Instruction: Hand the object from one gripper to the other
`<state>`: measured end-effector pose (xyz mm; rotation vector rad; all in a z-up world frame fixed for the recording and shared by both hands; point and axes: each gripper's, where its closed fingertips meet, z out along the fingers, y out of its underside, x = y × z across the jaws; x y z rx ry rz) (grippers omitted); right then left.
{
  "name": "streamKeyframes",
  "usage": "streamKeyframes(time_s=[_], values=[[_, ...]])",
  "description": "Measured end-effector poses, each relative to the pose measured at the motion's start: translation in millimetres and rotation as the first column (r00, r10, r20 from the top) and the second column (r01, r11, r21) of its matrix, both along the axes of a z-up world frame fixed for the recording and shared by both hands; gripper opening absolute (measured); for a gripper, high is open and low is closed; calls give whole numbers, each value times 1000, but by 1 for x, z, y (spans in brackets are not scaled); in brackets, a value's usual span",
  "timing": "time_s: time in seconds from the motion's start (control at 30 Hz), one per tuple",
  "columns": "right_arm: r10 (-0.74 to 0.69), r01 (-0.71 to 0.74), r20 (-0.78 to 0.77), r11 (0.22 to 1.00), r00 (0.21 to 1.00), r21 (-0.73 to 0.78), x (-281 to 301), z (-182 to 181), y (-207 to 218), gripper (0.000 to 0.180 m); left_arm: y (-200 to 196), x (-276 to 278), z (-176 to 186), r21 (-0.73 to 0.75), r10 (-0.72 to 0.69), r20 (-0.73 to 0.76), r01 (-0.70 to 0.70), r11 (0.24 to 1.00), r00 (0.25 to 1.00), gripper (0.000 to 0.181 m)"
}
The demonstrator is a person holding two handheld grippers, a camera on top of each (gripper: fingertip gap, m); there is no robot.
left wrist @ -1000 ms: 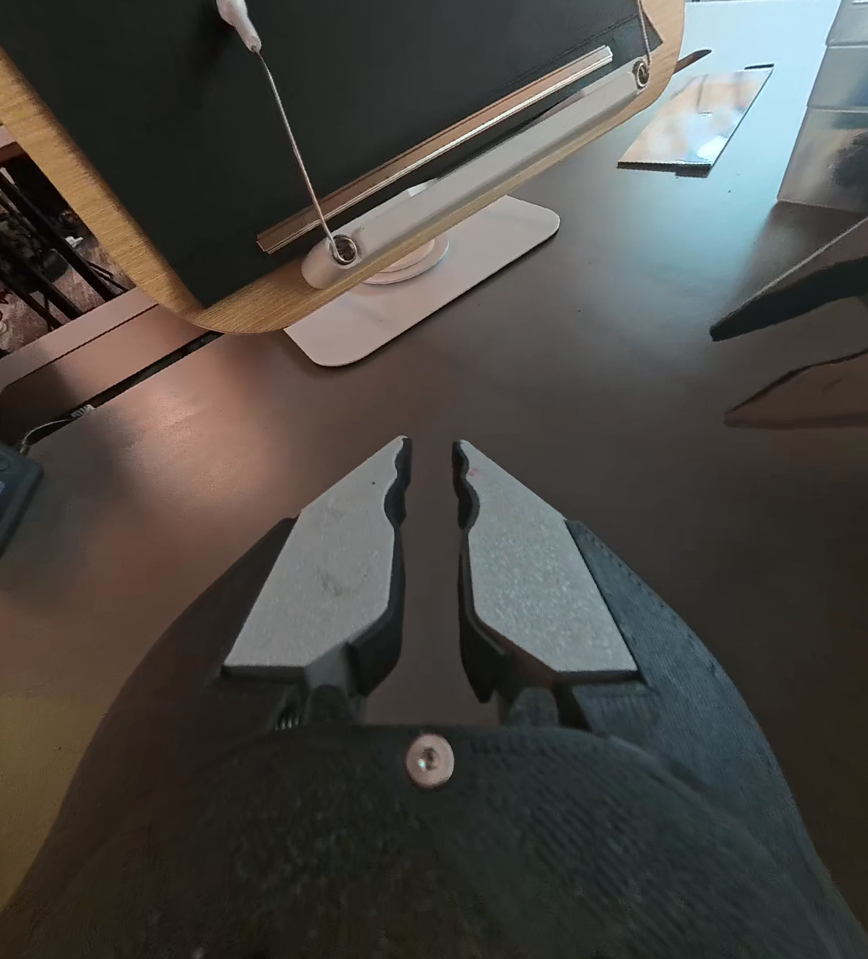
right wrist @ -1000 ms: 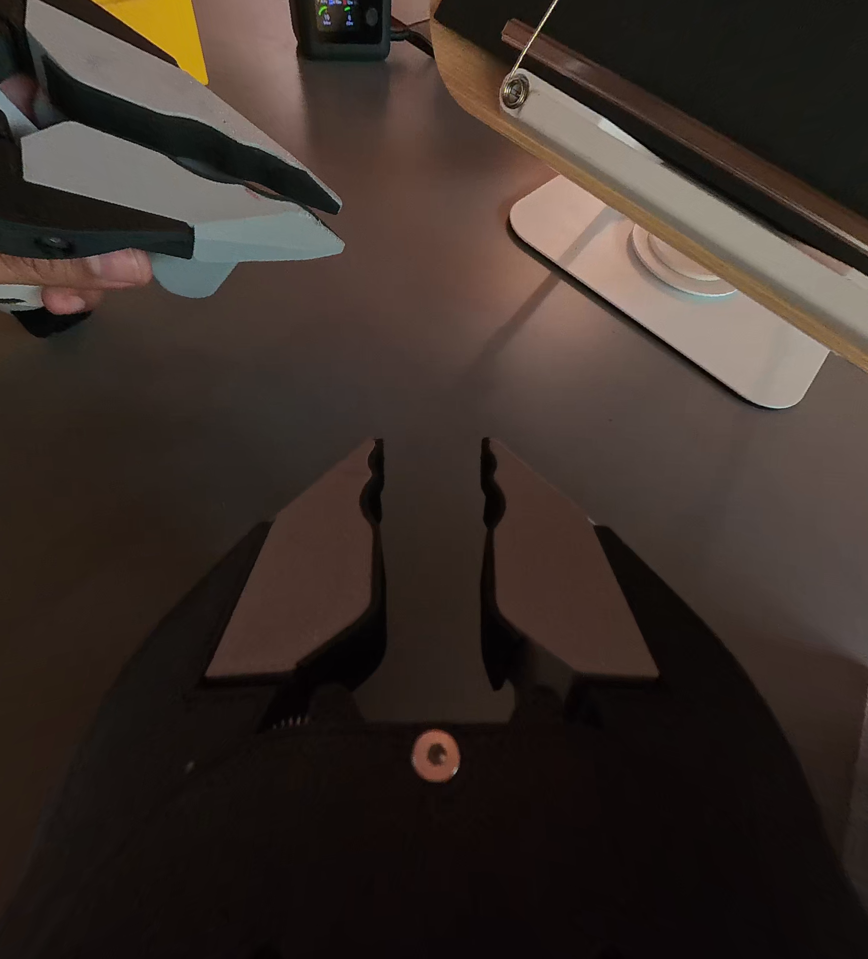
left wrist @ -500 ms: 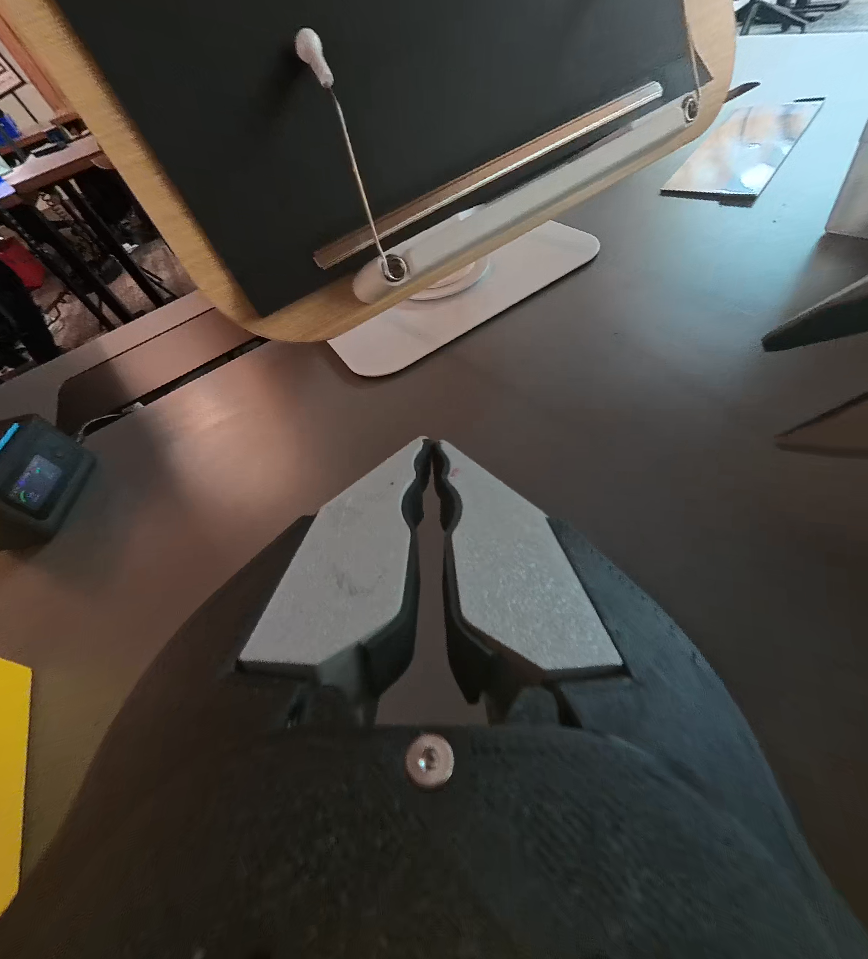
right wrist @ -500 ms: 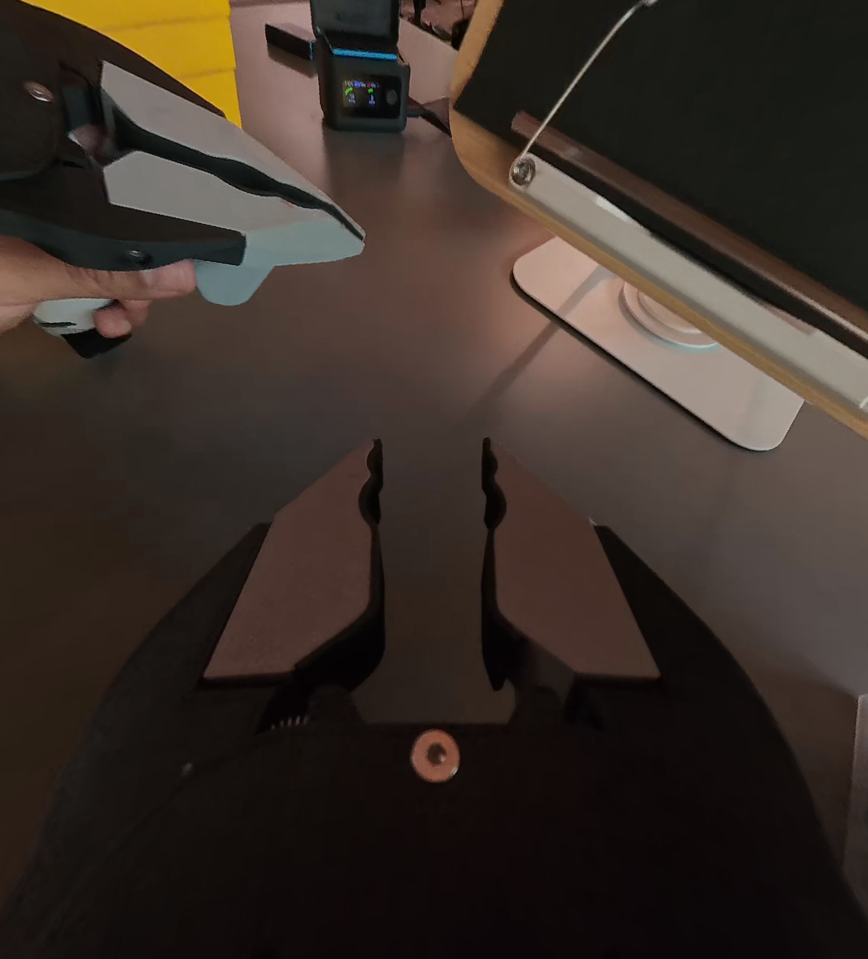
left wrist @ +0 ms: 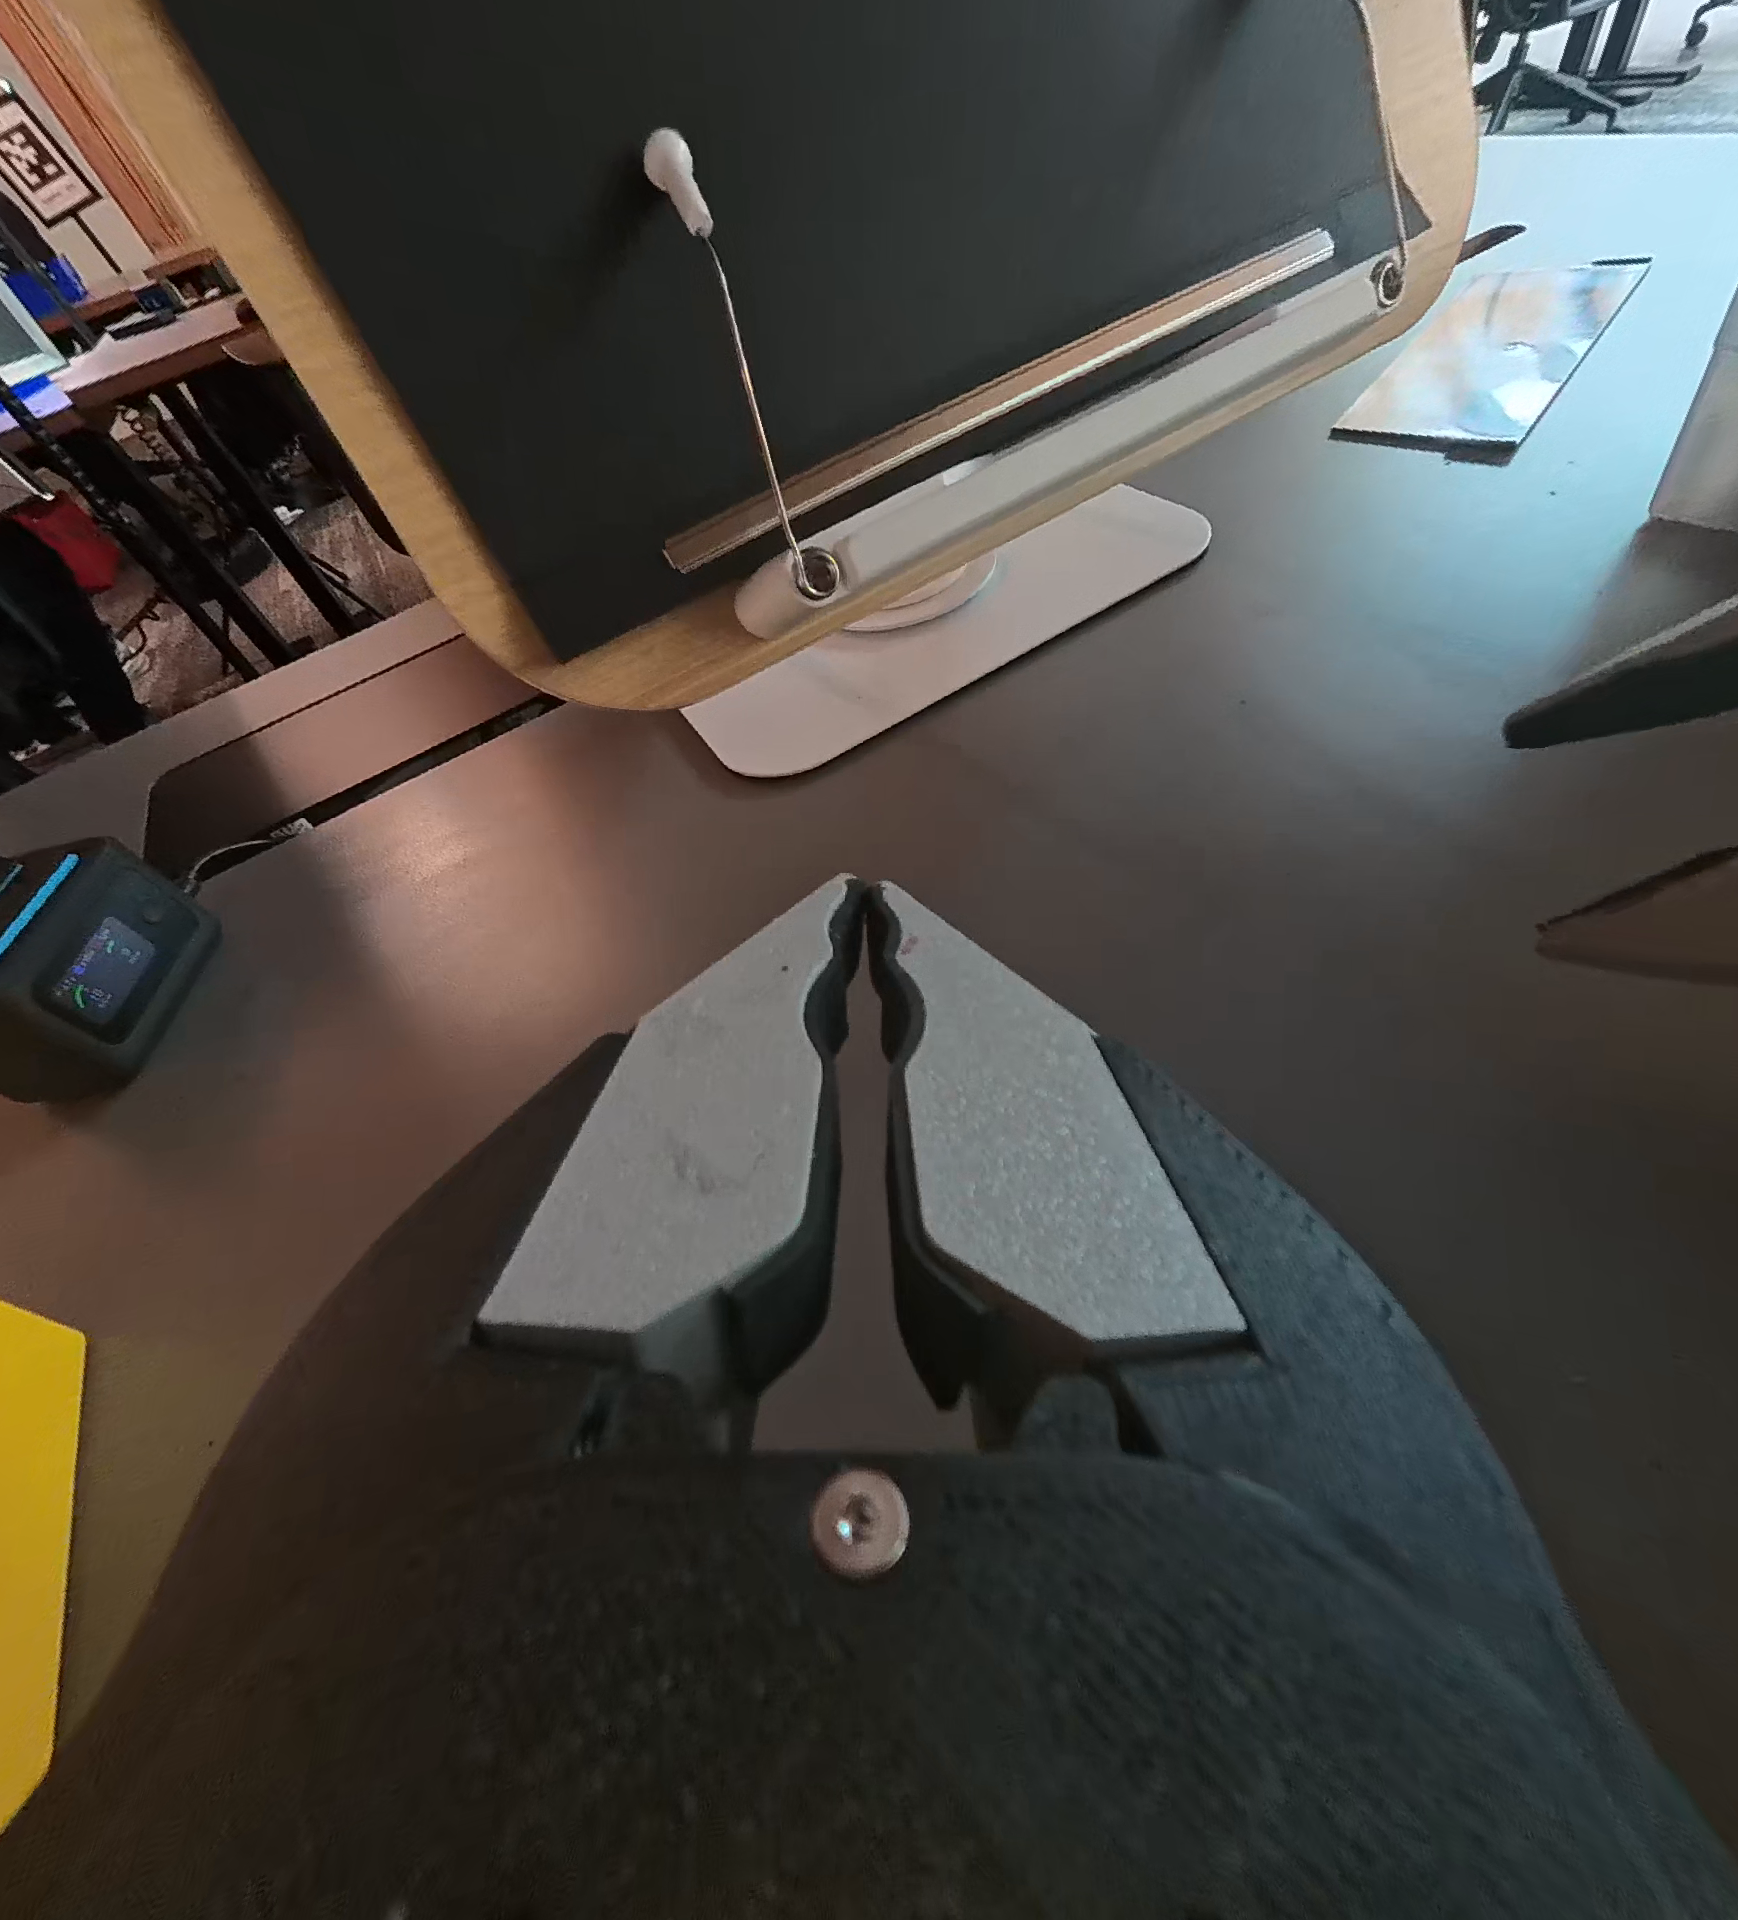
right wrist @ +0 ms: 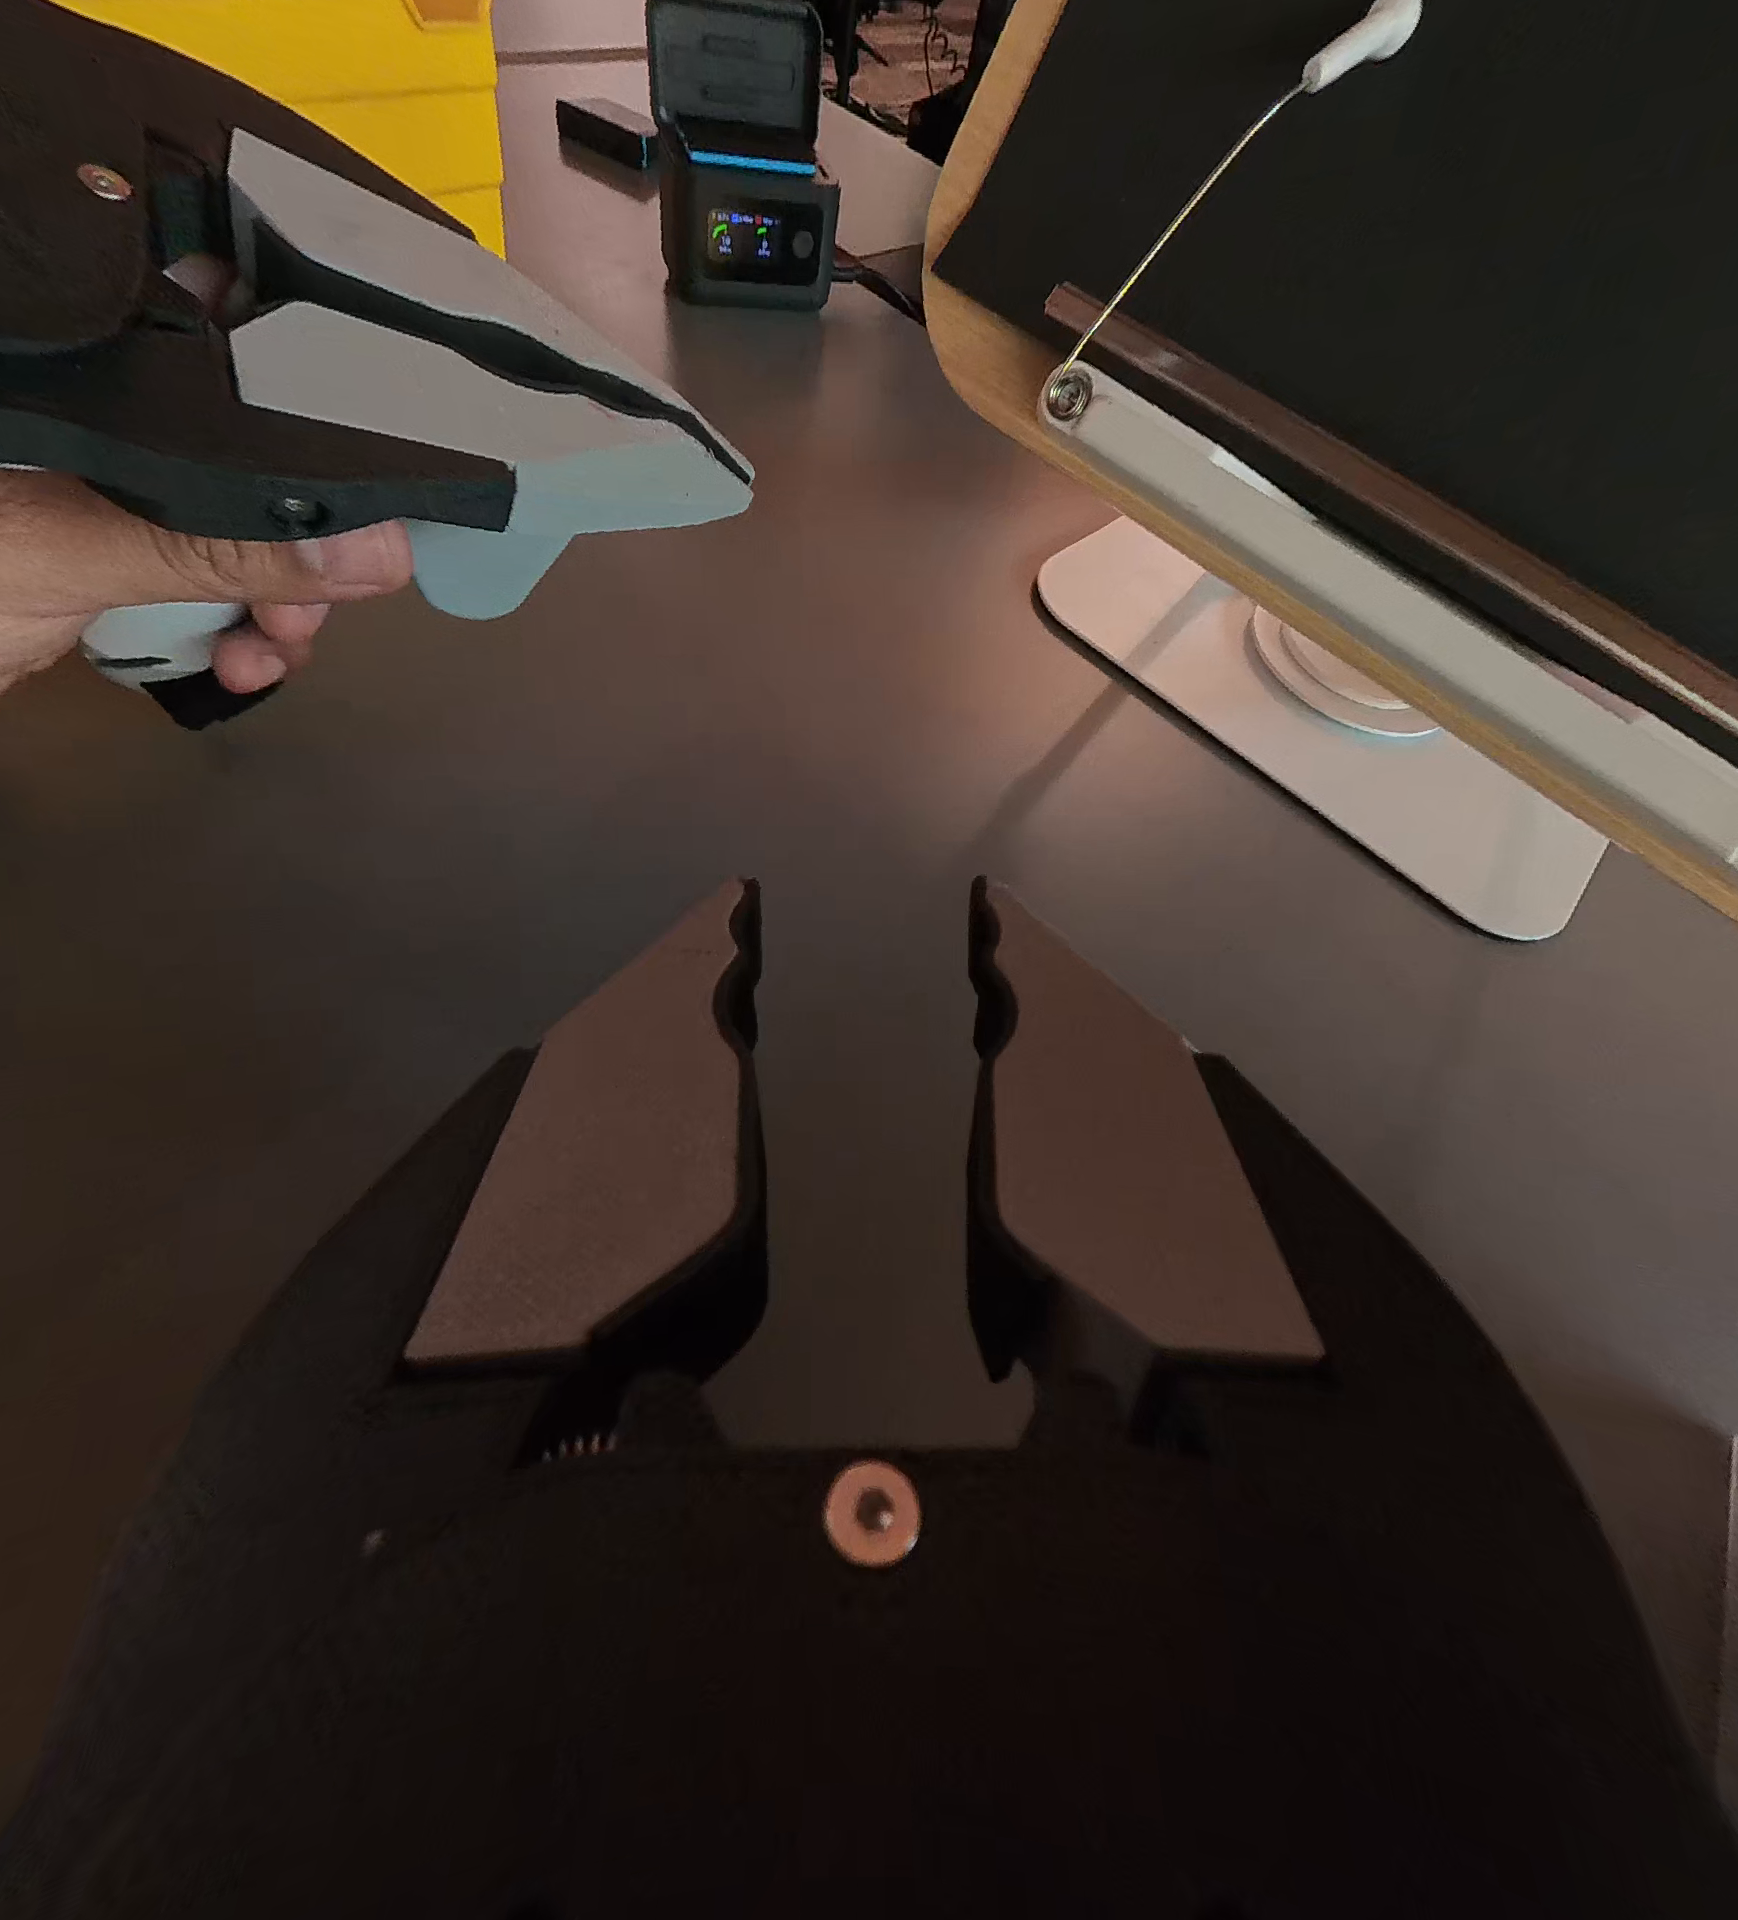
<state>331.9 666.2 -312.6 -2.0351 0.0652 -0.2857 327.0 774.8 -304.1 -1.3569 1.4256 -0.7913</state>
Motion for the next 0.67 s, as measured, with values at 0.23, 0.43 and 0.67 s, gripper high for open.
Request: streamKeyframes(time_s=[0.23, 0.43, 0.67], values=[[-12, 12, 7, 1000, 1000, 17, 7, 0, 0, 36, -23, -22, 17, -84, -121, 23, 122, 989, 992, 22], [3, -2, -15, 999, 1000, 45, 4, 6, -3, 40, -48, -113, 72, -117, -276, 23, 277, 954, 961, 25], [44, -44, -11, 998, 999, 53, -8, 10, -1, 42, 71, -238, 110, 38, -135, -289, 152, 988, 948, 36]])
